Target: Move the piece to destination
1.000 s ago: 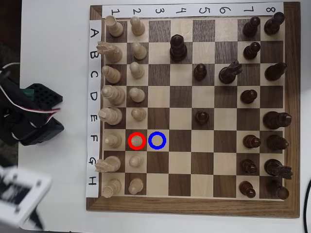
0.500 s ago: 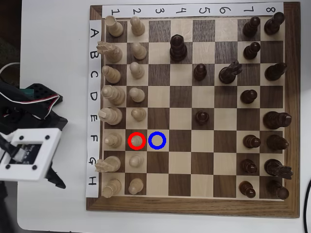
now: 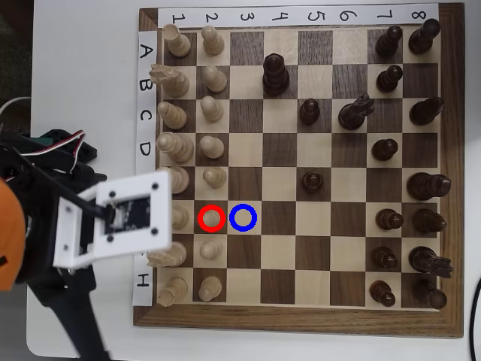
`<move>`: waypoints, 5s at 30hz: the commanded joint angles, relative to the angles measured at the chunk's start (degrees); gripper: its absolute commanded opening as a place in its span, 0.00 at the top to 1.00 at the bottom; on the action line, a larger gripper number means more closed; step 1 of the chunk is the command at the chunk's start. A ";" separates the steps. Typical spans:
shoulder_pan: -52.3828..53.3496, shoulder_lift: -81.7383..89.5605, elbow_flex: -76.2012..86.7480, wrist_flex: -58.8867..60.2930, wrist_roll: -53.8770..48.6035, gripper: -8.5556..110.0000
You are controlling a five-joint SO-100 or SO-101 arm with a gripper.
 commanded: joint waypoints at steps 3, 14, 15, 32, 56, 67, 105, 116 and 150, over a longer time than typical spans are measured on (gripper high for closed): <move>-0.09 -1.05 2.29 0.09 1.85 0.41; 0.53 -4.83 1.41 0.00 1.93 0.73; 0.53 -4.83 2.02 0.09 1.93 0.75; -2.64 -4.92 18.19 -0.44 3.34 0.81; -5.63 -4.48 32.08 -4.66 6.50 0.78; -6.50 -4.83 37.35 -7.47 6.94 0.79; -4.39 -6.59 48.87 -20.13 6.77 0.84; -4.13 -6.50 49.39 -20.65 6.33 0.83; -8.53 -1.14 49.39 -22.94 6.24 0.80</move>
